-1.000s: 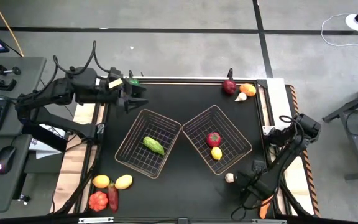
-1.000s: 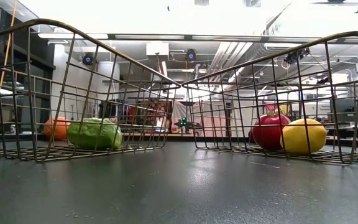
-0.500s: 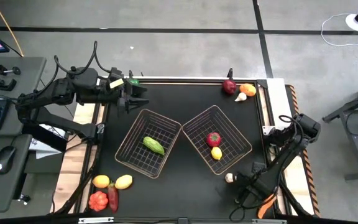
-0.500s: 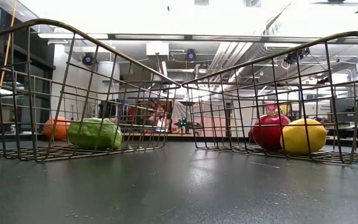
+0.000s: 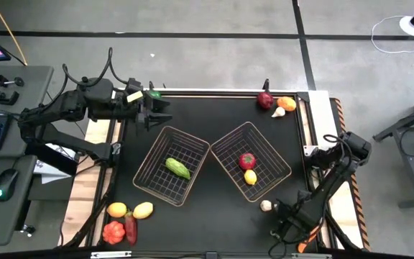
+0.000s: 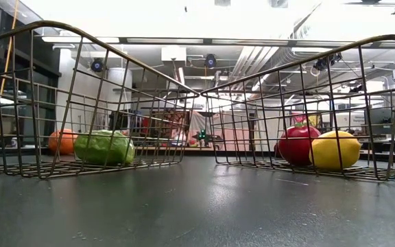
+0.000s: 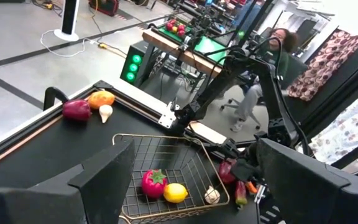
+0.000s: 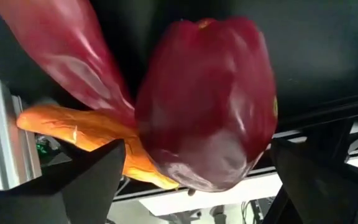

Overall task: Sort produce into baskets
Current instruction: Put the bottom apple into the right basket

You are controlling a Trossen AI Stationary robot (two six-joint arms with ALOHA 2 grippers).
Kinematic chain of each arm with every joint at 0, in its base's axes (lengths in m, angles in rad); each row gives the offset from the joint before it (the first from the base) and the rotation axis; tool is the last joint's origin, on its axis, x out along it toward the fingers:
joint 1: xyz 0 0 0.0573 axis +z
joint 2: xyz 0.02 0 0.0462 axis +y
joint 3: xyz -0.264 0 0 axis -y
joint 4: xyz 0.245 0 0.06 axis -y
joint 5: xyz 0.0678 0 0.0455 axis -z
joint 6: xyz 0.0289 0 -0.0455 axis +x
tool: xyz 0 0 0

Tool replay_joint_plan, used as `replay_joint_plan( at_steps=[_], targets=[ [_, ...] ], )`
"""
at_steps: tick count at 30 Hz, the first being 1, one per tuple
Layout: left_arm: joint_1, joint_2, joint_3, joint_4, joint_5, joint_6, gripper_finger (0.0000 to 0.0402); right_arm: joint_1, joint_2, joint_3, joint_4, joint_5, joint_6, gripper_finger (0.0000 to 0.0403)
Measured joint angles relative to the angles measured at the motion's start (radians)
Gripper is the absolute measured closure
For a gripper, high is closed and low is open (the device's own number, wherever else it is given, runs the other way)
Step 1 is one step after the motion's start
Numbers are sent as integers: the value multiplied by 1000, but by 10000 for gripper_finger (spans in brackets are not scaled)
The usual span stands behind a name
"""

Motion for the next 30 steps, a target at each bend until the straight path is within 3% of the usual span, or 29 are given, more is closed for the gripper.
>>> replay_joint_plan(
  at_steps=[10, 19, 30],
  targets=[
    [0, 0, 0, 0, 0, 0, 76, 1, 0, 0, 23, 140, 70, 9],
    [0, 0, 0, 0, 0, 0, 76, 1, 7, 0, -2, 44, 106, 9],
    [0, 0, 0, 0, 0, 0, 76, 1, 151, 0, 25, -44, -2, 9]
  ],
)
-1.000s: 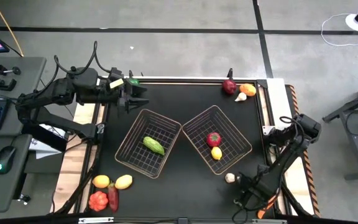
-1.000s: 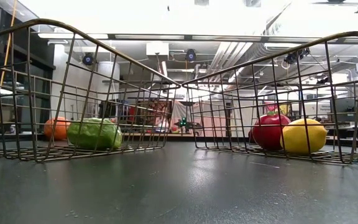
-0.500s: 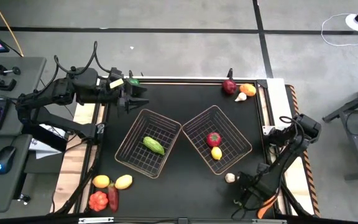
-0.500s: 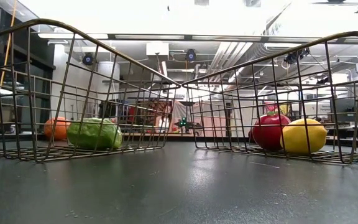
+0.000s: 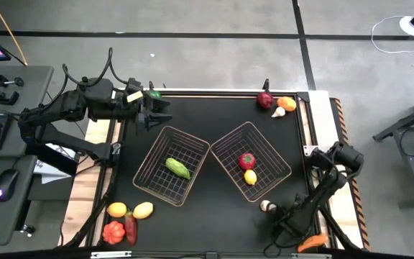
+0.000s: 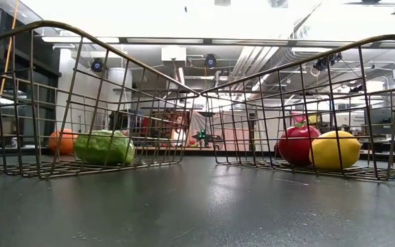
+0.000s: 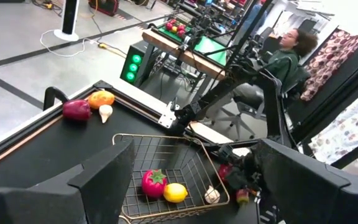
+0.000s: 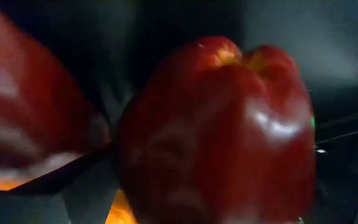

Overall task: Sort produce into baskets
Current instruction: Put the bottom apple into the right basket

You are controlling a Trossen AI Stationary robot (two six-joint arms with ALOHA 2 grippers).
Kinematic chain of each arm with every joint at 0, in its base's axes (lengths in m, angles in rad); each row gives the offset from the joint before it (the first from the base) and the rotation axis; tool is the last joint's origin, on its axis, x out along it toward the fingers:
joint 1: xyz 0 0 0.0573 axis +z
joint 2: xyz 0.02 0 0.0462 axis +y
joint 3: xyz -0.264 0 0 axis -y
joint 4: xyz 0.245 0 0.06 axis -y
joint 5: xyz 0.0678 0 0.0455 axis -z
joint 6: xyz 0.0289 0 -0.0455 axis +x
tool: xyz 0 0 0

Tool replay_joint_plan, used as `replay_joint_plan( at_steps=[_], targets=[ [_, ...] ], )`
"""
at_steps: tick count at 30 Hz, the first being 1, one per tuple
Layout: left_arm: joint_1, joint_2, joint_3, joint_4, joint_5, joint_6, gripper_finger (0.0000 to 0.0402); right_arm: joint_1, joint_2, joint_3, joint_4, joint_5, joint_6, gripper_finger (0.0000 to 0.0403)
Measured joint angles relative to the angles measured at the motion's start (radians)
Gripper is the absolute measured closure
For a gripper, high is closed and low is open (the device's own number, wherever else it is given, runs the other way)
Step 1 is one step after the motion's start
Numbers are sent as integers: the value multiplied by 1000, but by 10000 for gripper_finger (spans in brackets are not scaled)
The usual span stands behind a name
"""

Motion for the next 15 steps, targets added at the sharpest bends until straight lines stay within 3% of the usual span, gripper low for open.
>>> replay_joint_plan(
  at_steps=[4, 9, 15],
  targets=[
    [0, 0, 0, 0, 0, 0, 76, 0, 5, 0, -6, -22, 10, 24],
    [0, 0, 0, 0, 0, 0, 76, 0, -11, 50, -97, -26, -20, 81],
    [0, 0, 0, 0, 0, 0, 76, 0, -84, 216, -323, 59, -73, 81]
  ],
)
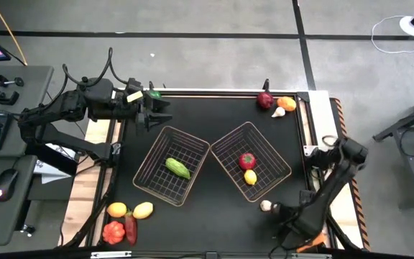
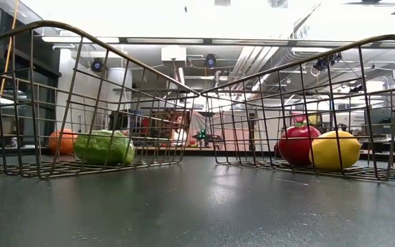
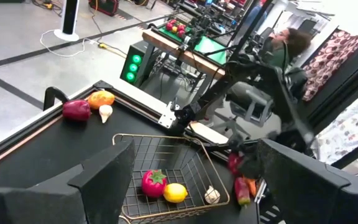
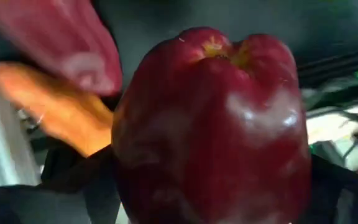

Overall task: Sort produce into baskets
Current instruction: Put the bottom apple into the right basket, then put the right red chili pepper into the left basket

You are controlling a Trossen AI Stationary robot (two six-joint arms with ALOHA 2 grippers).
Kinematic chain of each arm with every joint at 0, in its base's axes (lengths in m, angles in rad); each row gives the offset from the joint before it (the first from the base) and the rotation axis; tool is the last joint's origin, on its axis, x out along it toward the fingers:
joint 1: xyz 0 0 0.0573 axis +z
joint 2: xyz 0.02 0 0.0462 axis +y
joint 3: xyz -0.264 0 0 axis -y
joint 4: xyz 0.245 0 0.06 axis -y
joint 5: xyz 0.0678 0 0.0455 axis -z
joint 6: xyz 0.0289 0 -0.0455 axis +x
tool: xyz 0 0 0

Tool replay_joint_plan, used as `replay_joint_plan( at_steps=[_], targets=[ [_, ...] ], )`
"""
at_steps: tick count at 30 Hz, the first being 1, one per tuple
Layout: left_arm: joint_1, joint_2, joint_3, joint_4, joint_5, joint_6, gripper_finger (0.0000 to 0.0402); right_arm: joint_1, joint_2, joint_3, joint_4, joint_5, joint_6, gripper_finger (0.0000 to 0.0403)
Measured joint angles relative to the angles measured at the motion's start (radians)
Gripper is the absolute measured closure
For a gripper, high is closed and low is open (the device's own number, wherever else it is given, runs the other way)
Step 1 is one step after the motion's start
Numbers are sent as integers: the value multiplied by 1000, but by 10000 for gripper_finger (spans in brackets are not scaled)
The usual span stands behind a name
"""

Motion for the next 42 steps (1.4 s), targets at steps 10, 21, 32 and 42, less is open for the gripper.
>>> replay_joint_plan(
  at_steps=[10, 21, 32, 42],
  targets=[
    [0, 0, 0, 0, -18, 0, 76, -89, -187, 295, -95, 652, 105, 81],
    [0, 0, 0, 0, -12, -9, 76, -360, -224, 308, -100, 942, -86, 53],
    [0, 0, 0, -4, 22, -8, 76, -460, -224, 308, -99, 917, -181, 45],
    [0, 0, 0, -43, 22, -5, 76, -384, -224, 308, -87, 821, -126, 44]
  ],
)
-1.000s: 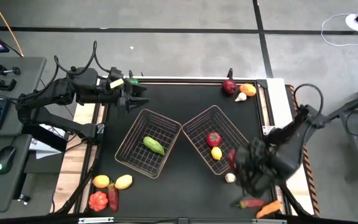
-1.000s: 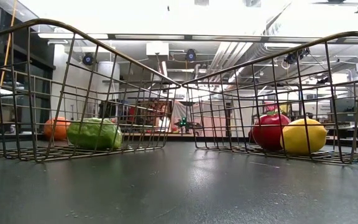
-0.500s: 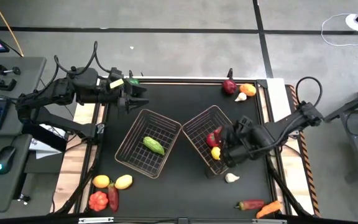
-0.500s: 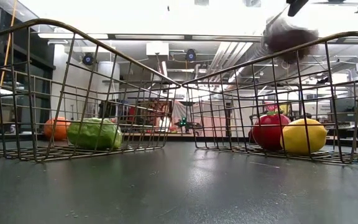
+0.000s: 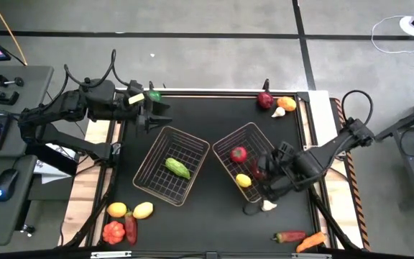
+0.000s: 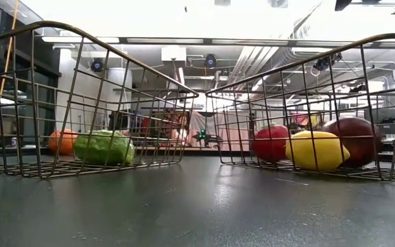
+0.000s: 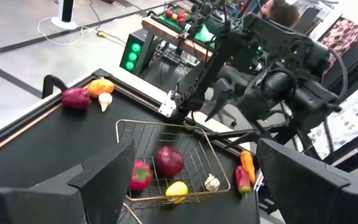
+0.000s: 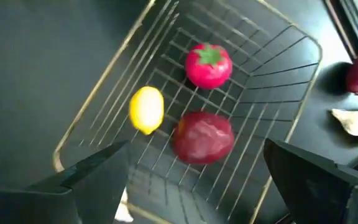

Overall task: Sort produce into baskets
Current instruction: Put the right red chili pepper into the left basket

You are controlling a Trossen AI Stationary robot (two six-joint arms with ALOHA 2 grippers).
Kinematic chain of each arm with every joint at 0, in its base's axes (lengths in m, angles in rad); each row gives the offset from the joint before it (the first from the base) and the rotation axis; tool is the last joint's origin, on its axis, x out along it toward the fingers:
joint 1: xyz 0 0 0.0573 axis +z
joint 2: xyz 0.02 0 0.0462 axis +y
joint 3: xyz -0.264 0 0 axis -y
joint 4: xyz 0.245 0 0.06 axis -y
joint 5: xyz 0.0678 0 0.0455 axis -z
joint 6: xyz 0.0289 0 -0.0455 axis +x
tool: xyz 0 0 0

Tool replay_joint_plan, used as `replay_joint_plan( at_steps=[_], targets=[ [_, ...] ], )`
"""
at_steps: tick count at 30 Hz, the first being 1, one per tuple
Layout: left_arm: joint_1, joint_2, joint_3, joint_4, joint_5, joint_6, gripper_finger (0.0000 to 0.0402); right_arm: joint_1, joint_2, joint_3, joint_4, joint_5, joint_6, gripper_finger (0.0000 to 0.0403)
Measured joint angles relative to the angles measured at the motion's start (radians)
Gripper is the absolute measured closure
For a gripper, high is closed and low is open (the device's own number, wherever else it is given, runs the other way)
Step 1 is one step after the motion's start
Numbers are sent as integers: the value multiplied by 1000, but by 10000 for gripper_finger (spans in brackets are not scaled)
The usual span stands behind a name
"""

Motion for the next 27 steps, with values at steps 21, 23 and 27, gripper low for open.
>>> replay_joint_plan(
  at_steps=[21, 23, 27],
  targets=[
    [0, 0, 0, 5, -13, 22, 76, 93, 0, 0, 57, -241, 131, 43],
    [0, 0, 0, 5, -13, 22, 76, 140, 3, -5, 94, -294, 153, 43],
    [0, 0, 0, 5, -13, 22, 76, 257, 5, -128, 266, -450, 252, 43]
  ],
)
